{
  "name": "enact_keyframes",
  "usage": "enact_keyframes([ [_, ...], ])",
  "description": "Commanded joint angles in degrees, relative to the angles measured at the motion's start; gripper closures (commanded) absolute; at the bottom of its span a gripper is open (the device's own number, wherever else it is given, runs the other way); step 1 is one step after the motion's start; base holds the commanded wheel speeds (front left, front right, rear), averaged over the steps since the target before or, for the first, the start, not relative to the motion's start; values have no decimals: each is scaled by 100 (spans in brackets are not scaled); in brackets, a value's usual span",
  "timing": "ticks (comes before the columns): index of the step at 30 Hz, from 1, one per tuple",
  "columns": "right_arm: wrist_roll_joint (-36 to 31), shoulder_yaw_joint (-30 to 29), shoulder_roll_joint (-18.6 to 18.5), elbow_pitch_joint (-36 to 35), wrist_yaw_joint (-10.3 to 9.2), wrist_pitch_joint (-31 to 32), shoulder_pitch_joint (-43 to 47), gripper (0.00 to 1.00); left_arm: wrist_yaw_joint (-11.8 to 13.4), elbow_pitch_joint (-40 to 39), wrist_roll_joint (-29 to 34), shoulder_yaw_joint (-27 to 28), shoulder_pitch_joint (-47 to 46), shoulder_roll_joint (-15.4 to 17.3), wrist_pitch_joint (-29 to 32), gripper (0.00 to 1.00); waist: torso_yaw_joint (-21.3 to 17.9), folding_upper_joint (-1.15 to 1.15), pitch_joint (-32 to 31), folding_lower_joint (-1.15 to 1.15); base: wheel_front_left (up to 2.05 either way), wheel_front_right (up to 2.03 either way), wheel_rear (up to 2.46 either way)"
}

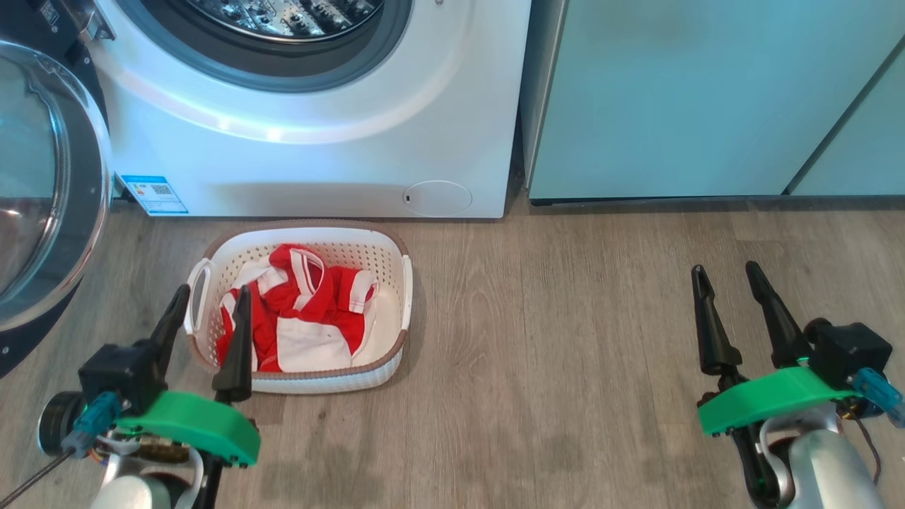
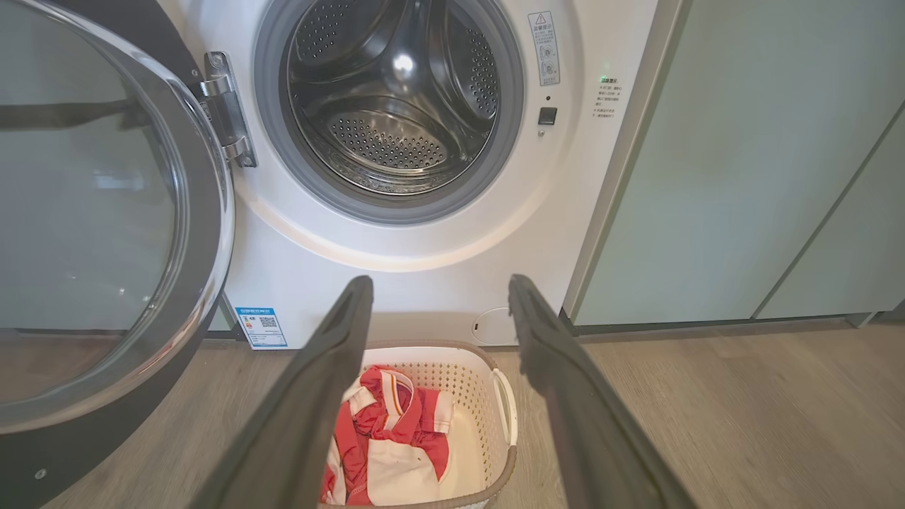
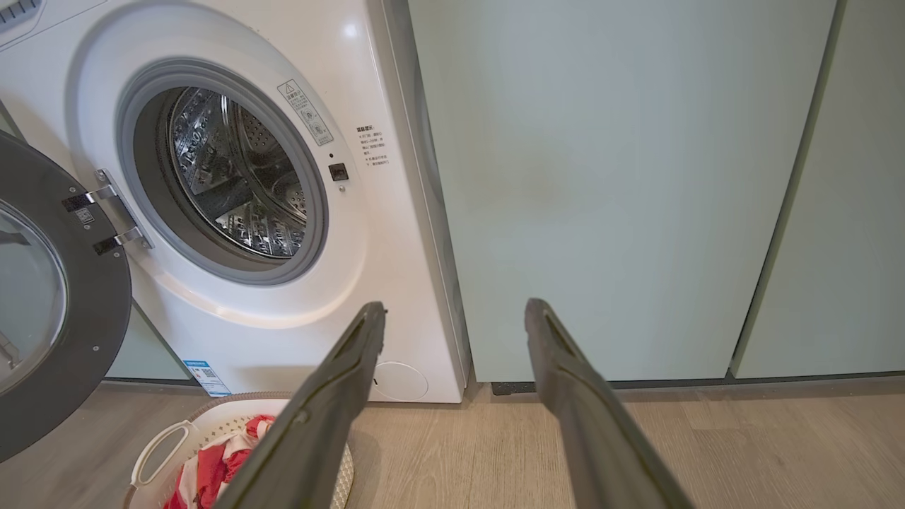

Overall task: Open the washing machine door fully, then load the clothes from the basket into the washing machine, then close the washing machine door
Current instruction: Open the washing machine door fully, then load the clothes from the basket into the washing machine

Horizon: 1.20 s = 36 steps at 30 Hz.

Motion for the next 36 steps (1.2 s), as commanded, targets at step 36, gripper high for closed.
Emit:
enact_keyframes([
  [36, 101, 137, 11, -115, 0, -112, -218, 0, 194, -191, 20, 34, -255, 242, -86, 0, -10, 0, 85, 0, 8, -8, 0],
])
